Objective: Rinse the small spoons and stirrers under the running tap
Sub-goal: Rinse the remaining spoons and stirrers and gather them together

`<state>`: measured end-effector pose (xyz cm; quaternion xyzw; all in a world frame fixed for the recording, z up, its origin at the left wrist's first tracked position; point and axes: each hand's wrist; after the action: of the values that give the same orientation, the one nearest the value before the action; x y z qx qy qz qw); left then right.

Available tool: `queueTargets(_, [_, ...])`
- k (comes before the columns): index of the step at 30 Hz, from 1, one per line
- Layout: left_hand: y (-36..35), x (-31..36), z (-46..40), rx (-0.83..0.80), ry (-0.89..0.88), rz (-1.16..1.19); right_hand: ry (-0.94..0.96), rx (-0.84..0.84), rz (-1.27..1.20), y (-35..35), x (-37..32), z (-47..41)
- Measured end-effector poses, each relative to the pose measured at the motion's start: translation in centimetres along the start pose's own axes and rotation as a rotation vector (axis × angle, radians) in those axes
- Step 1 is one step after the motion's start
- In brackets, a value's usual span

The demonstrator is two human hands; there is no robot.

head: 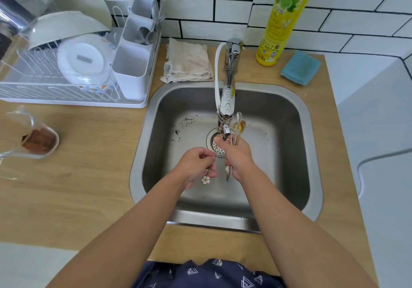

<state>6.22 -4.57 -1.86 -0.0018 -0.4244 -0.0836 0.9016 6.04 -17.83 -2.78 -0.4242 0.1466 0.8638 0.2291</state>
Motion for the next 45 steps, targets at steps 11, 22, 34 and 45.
queueTargets(11, [0.7,1.1,1.6,-0.019,-0.040,-0.026,0.153,-0.076,0.164,-0.4,-0.5,-0.2])
queueTargets(22, [0.7,1.2,2.0,-0.014,-0.035,-0.073,0.088,-0.188,0.134,0.6,0.0,0.1])
queueTargets(34, [1.4,0.5,1.7,0.006,-0.117,-0.214,0.149,-0.164,0.161,0.6,0.4,0.5])
queueTargets(45, [1.1,0.4,1.7,0.000,-0.139,-0.247,0.166,-0.148,0.121,0.9,0.3,0.4])
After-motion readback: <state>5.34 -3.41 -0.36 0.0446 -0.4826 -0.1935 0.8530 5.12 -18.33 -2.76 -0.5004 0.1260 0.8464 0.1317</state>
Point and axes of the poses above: each hand's wrist, its own z-axis away from the middle knuckle, its own y-axis out of the back of the hand, x = y × z, and after that the axes turned 9 degrees about x, right-handed
